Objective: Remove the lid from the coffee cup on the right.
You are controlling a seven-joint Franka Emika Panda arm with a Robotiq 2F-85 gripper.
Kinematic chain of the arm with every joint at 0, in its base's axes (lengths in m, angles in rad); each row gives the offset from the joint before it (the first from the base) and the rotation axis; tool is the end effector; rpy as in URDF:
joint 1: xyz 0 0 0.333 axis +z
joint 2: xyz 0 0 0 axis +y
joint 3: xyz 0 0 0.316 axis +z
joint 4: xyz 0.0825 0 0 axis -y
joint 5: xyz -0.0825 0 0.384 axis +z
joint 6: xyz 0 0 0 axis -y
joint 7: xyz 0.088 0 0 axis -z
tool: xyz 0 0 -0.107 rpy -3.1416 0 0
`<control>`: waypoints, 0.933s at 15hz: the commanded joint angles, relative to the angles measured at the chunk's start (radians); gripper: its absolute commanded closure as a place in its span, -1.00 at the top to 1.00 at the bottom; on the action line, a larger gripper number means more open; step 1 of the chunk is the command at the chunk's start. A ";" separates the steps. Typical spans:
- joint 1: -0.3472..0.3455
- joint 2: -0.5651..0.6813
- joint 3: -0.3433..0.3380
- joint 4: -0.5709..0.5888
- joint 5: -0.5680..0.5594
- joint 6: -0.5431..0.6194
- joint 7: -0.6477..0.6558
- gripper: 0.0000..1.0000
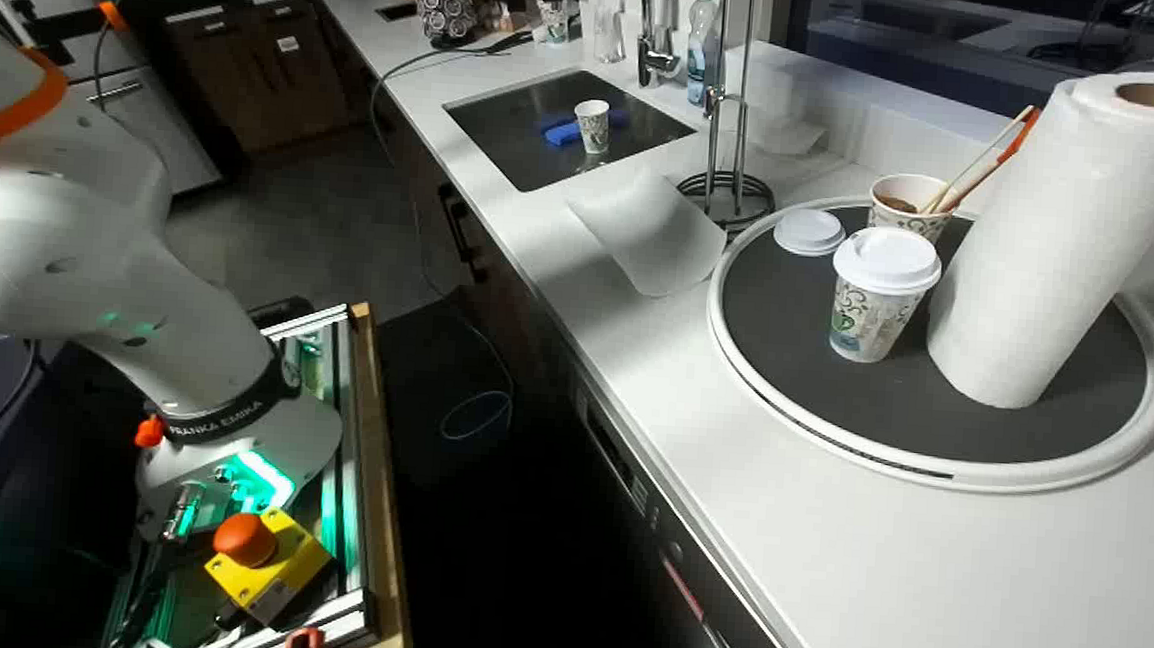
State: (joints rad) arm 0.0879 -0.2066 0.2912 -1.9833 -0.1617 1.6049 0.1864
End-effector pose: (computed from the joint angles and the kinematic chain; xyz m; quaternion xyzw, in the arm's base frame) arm 0.4478 0.1704 0.5389 0.9849 0.0997 -0.0563 0.1299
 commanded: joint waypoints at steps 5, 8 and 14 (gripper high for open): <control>0.017 0.029 -0.046 -0.047 -0.043 0.050 0.048 1.00; -0.004 0.053 -0.064 -0.118 -0.208 0.141 0.120 1.00; -0.047 0.172 -0.143 -0.184 -0.632 0.254 0.310 1.00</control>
State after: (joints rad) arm 0.0581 -0.0907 0.1809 -2.1480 -0.6287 1.8149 0.3872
